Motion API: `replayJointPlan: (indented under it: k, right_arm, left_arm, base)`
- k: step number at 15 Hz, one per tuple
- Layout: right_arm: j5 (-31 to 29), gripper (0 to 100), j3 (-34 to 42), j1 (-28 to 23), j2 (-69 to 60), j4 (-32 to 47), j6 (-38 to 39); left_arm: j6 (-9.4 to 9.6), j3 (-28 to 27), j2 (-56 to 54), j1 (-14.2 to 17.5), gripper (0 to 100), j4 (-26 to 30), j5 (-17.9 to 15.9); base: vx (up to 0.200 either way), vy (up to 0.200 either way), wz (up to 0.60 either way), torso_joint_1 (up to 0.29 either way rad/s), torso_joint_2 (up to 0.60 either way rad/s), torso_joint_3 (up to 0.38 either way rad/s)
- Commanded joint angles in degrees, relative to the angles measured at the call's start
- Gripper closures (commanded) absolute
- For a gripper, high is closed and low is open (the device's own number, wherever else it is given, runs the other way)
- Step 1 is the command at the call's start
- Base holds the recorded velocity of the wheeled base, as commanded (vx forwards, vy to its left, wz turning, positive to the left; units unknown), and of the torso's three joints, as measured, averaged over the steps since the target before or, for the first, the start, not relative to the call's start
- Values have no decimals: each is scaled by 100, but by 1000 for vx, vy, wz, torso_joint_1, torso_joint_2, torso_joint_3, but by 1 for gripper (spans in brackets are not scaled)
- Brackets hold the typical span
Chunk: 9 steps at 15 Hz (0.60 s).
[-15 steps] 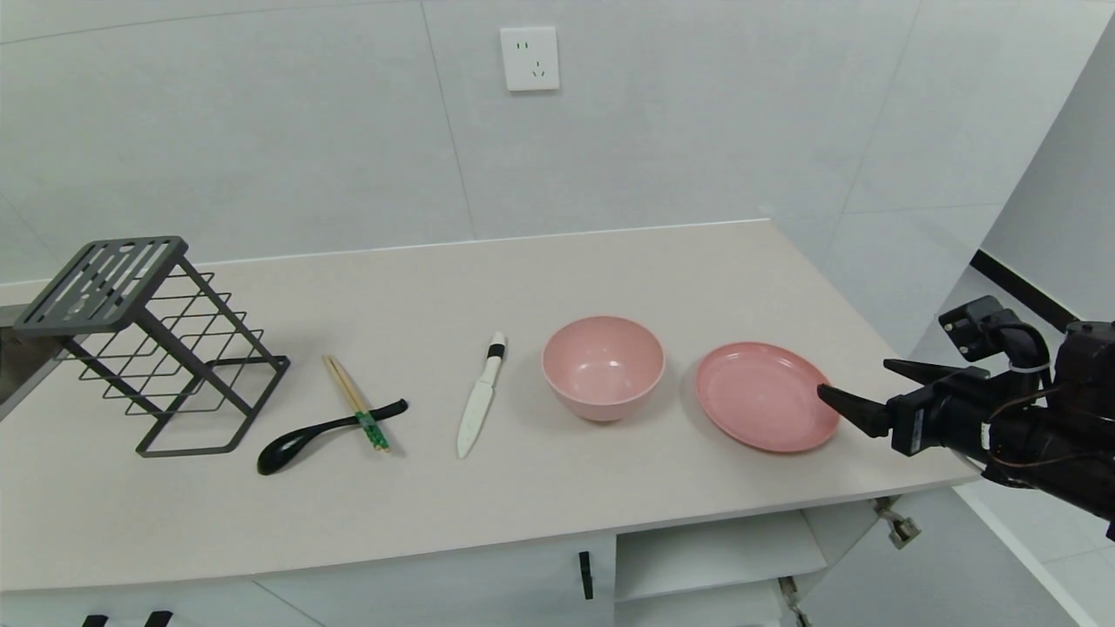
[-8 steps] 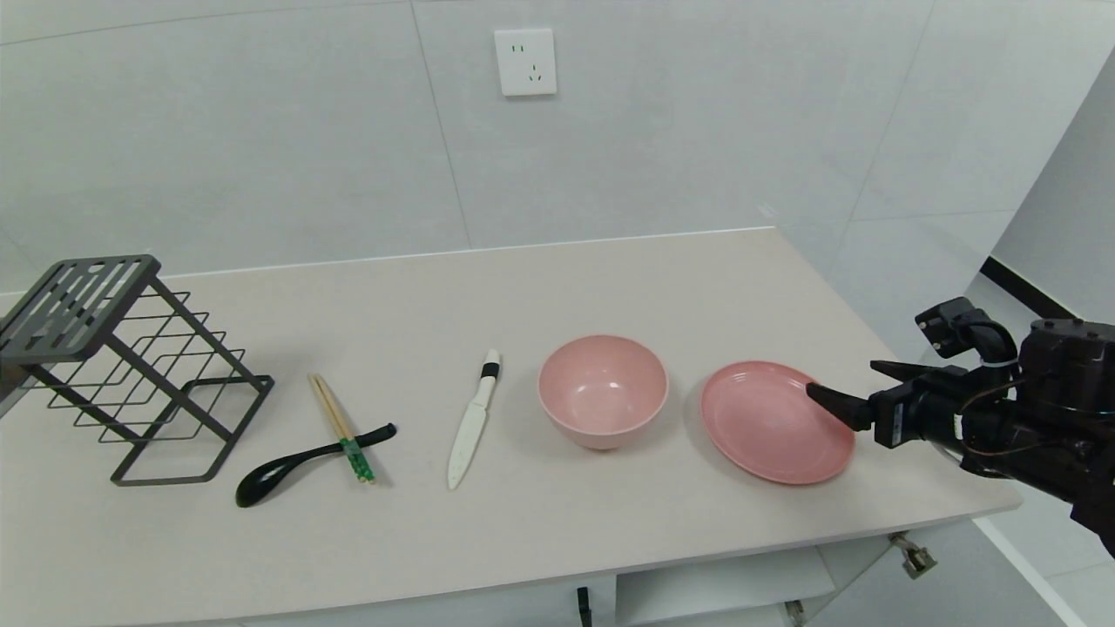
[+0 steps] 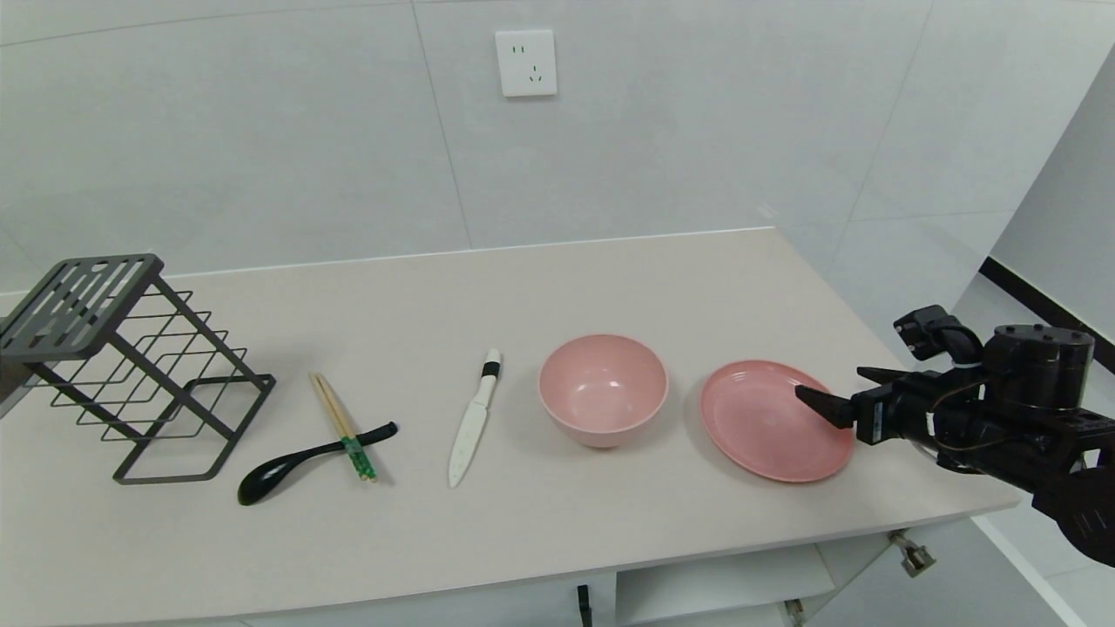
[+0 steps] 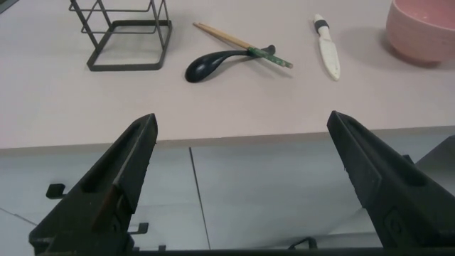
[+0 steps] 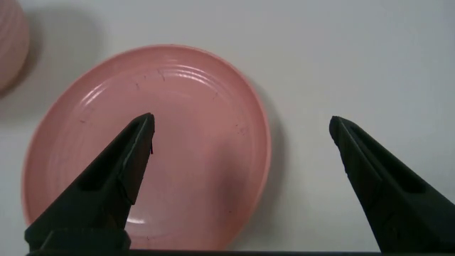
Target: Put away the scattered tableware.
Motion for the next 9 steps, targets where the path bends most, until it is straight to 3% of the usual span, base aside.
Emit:
replayJointPlan:
  k: [1, 9]
  right_arm:
    - [3, 0, 4, 2, 194, -6, 10]
    - [117, 0, 347, 142, 238, -42, -17]
  left_arm:
    - [9, 1, 7, -4, 0, -4, 2]
    - [1, 1, 7, 5, 0, -4, 2]
  base:
    - [0, 0, 0, 0, 0, 0]
    - [0, 0, 0, 0, 0, 0]
